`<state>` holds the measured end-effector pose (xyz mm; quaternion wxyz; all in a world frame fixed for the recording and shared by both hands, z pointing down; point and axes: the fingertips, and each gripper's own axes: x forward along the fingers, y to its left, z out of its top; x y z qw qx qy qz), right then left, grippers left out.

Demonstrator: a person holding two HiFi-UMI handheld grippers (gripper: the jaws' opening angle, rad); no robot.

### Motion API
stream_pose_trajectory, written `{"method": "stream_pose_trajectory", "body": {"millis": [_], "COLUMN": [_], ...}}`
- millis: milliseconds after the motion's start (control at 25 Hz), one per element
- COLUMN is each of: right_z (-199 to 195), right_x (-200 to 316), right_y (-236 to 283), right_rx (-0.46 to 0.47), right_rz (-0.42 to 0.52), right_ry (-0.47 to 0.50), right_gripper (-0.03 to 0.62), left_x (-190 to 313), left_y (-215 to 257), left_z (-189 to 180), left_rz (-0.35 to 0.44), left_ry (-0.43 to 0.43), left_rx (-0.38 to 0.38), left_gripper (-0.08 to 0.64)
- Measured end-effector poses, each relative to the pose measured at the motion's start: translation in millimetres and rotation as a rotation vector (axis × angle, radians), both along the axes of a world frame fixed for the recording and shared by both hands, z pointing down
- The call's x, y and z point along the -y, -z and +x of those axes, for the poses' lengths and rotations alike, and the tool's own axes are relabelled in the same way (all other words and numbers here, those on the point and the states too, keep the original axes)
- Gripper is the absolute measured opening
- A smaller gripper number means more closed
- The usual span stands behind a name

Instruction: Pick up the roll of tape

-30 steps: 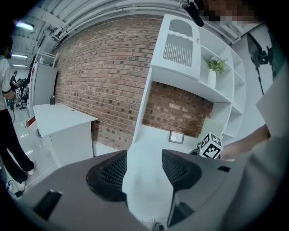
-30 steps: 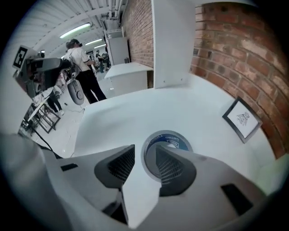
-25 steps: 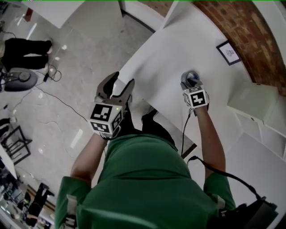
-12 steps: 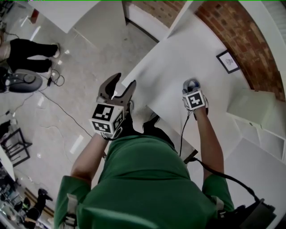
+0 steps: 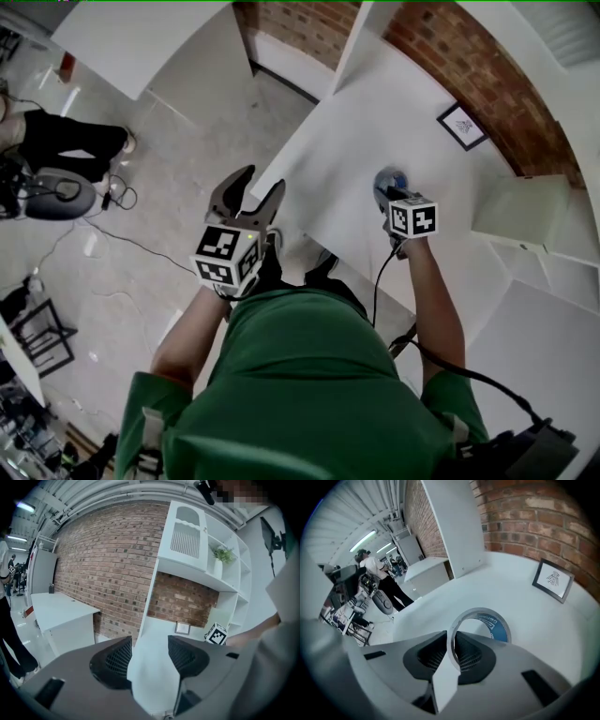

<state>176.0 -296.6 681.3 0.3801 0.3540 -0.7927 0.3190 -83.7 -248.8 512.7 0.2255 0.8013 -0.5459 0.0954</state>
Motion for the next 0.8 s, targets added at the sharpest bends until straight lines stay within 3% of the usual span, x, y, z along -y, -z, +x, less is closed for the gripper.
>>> {"method": "stream_pose_trajectory", "body": {"millis": [320,520,800], "right_z": [2,6,5], "right_x": [4,4,13], "right_y": [50,95,166], "right_rx": [0.22,0.328,0.439], "right_rz": [0.064,0.173,0.342], "right_ry": [-0.16,-0.244,-0.266], "right_gripper": [0.067,0.064,0.063], "left_x": [2,0,18], "left_y": [16,26,58], "left_z": [25,37,43], "left_rz": [0.031,0.046,0.132], "left_ry": [-0.05,-0.069,-0.069], "left_rx": [0.006,0.004,0.014], "left_gripper": [0.253,0.253,0.253]}}
